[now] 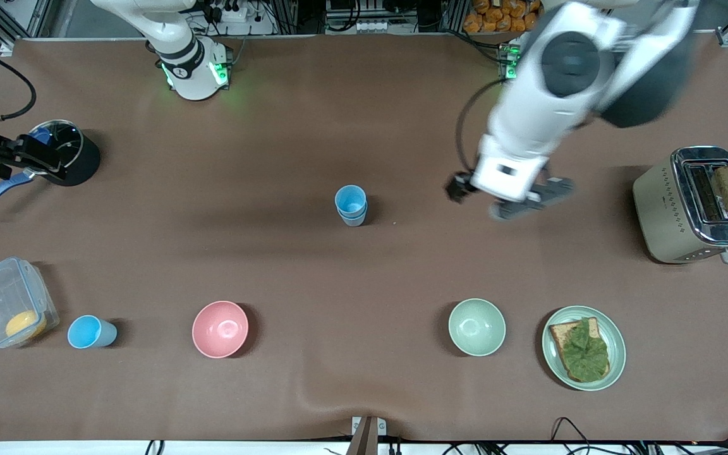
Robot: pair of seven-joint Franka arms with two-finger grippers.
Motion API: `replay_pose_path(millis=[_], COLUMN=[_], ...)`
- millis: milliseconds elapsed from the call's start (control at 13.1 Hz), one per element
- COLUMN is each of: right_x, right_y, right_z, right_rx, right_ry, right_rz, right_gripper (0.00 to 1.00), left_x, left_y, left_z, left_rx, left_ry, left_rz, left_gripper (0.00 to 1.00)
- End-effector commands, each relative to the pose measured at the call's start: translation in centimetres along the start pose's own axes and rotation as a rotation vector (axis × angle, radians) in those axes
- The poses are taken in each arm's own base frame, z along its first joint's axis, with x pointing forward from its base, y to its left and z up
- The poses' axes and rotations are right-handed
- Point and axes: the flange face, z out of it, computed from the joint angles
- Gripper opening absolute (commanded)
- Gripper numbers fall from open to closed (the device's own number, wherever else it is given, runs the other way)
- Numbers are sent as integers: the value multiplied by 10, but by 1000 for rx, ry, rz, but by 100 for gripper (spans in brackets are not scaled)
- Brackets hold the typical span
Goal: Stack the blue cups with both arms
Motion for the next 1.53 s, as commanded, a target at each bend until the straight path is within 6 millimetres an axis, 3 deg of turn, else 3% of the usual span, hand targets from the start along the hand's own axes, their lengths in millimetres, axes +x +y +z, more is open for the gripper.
replay_pose_path(millis=[0,153,459,689,1071,1224,1454], right_x=[-2,-3,-2,-2,-2,-2,-2], right_y=[14,26,26,25,24,23,21], right_z=[-12,-17,-16,-15,-16,-16,-16], right_rx=[-5,6,6,6,6,6,6], right_ry=[12,22,21,19,20,20,20], right_rz=[26,47,48,48,45,44,41], right_gripper=[100,100,100,100,100,100,100], left_x=[49,79,75,87,96,91,77], left_y=[-53,-98,-154,-190,-196,-188,-191], left_z=[-23,-28,-74,-74,-72,-73,-75], left_rx=[2,9,10,32,-53,-25,7], left_ry=[12,1,1,-21,-21,-9,-3], left_rz=[75,184,355,391,345,363,379], left_gripper=[100,100,100,100,100,100,100])
